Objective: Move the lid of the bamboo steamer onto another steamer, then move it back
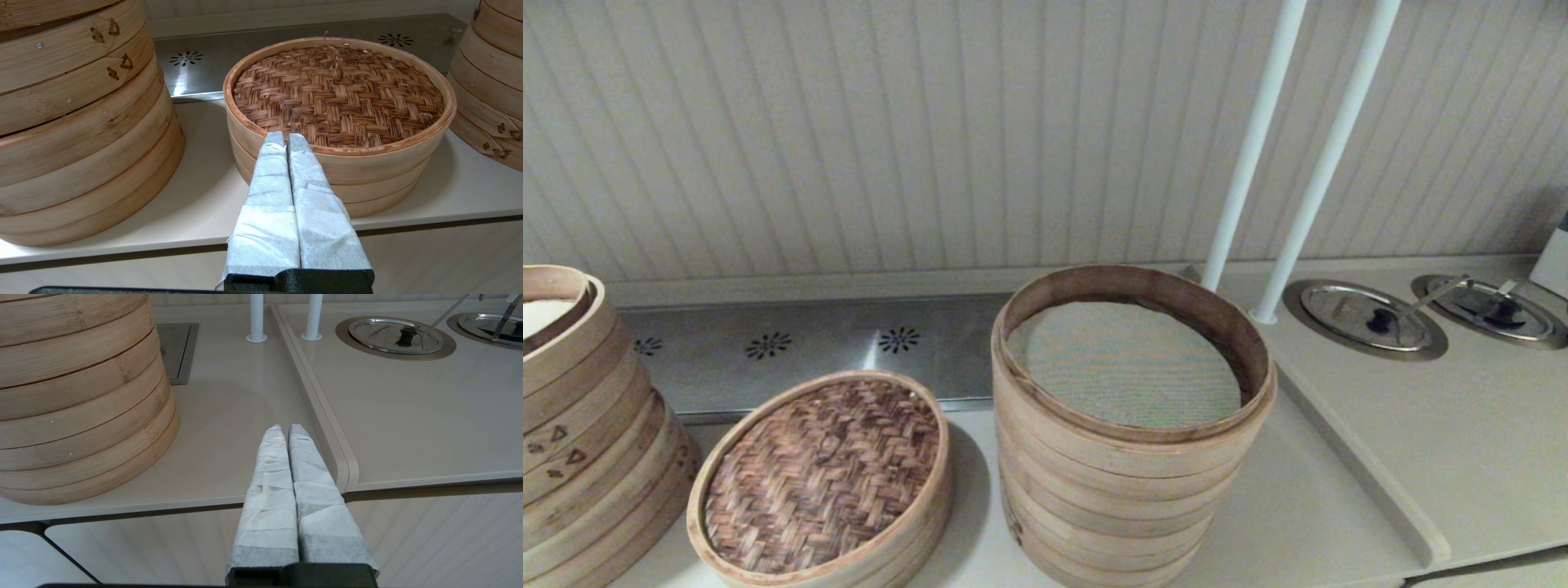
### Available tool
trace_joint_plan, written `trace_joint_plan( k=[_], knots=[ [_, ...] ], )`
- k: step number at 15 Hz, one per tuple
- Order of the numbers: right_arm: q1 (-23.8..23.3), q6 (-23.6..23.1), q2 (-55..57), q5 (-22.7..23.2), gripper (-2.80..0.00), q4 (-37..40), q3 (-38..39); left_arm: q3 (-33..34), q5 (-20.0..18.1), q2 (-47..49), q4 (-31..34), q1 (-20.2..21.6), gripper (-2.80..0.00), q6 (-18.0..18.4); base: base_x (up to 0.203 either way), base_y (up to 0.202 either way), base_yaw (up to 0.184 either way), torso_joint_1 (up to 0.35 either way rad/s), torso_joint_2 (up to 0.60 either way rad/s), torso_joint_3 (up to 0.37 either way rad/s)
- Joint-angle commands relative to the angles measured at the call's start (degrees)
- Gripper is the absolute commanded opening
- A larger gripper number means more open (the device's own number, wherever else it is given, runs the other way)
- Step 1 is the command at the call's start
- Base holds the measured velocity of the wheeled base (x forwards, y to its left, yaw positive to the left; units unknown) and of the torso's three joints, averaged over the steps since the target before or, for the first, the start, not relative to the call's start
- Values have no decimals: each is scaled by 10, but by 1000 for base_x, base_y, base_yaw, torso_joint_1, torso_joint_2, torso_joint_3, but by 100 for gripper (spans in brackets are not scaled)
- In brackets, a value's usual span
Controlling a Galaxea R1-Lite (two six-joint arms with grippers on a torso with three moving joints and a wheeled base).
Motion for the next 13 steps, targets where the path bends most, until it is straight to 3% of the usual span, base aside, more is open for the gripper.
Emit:
trace_joint_plan(
  k=[1, 13],
  knots=[
    [0, 0, 2, 0, -280, 0, 3, 0, 0, -1, 0, 0, -280, 0, 0, 0, 0, 0, 0, 0],
    [0, 0, 1, 1, -280, 0, 3, 0, 0, -1, -1, 0, -280, -1, 0, 0, 0, 0, 0, 0]
  ],
)
